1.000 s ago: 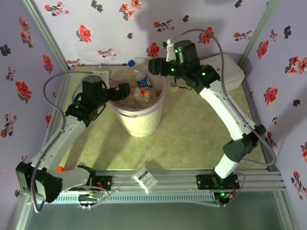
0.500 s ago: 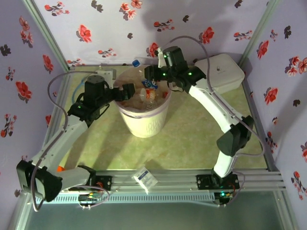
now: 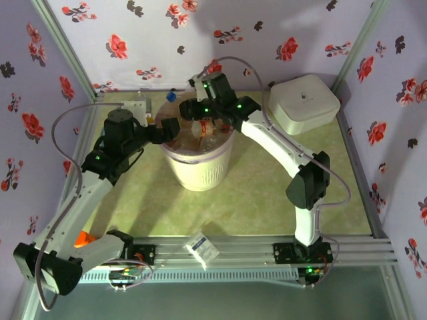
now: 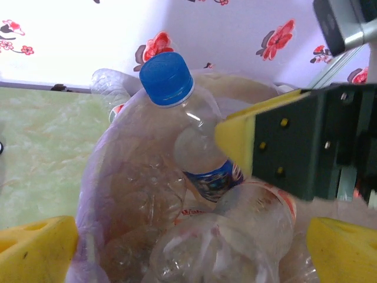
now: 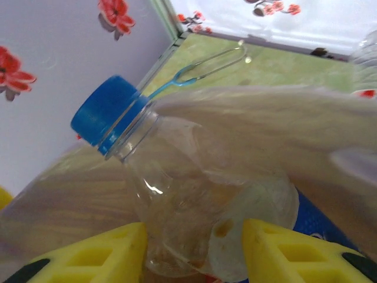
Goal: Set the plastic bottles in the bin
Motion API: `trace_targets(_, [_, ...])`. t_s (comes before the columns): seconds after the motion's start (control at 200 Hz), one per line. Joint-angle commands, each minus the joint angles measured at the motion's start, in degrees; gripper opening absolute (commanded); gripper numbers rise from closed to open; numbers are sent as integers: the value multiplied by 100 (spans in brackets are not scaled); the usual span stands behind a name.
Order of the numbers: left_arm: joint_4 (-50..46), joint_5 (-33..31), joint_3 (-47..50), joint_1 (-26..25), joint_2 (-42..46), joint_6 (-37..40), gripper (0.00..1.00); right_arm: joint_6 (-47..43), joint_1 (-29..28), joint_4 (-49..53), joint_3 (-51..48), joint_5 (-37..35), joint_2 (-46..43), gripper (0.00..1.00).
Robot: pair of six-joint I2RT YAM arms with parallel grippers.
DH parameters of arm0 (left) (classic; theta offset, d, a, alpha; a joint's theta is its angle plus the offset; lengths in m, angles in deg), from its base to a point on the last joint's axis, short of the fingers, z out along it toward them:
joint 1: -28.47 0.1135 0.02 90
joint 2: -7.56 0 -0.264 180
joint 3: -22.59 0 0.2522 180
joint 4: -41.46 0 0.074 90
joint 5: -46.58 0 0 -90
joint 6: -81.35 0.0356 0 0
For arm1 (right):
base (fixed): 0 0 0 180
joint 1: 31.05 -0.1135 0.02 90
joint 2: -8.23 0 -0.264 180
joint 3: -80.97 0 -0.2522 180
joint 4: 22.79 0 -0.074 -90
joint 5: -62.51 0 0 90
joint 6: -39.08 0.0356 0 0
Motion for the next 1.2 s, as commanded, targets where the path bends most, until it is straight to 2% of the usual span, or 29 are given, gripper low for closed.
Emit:
trace_targets(0.0, [114, 194, -25, 87, -23, -12, 100, -161, -13, -14, -110, 77, -242, 47])
trace_targets(0.1, [33, 202, -159, 143, -23, 48, 100, -208, 37, -30, -6, -139, -565, 47])
trace_targets(0.235, [-28, 220, -321, 229, 42, 94, 100, -356, 190, 270, 231, -701, -911, 54])
trace_targets(0.405, [-398, 130, -521, 484, 282, 317, 100, -338, 780, 424, -245, -1092, -1599, 59])
trace_targets(0.48, [-705, -304, -566, 635, 438, 514, 100, -418, 1094, 414, -761, -1296, -2065, 62])
trace_targets(0.66, [-1009, -1906, -131, 983, 863, 844, 100, -517, 2098, 568, -2040, -1688, -2866, 74])
trace_targets(0.7, [-975, -2243, 75, 1061, 935, 839, 100, -513, 2307, 496, -2380, -1755, -3052, 78])
trace_targets(0.735, [-939, -2587, 271, 1098, 979, 820, 100, -529, 2458, 396, -2734, -1843, -3194, 86])
trace_targets(0.79, [-748, -3089, 658, 1104, 1045, 827, 100, -626, 2624, 175, -3336, -2019, -3390, 99])
trace_targets(0.955, [480, -4331, 2155, 1130, 1186, 836, 100, -747, 2781, -722, -4983, -2872, -3781, 99])
trace_targets(1.045, [1327, -4343, 2888, 1173, 1097, 863, 100, -880, 2816, -1496, -5894, -3345, -3889, 99])
trace_targets(1.195, [2536, -4166, 3622, 1190, 536, 1050, 100, -1161, 2885, -3364, -7397, -3975, -3929, 99])
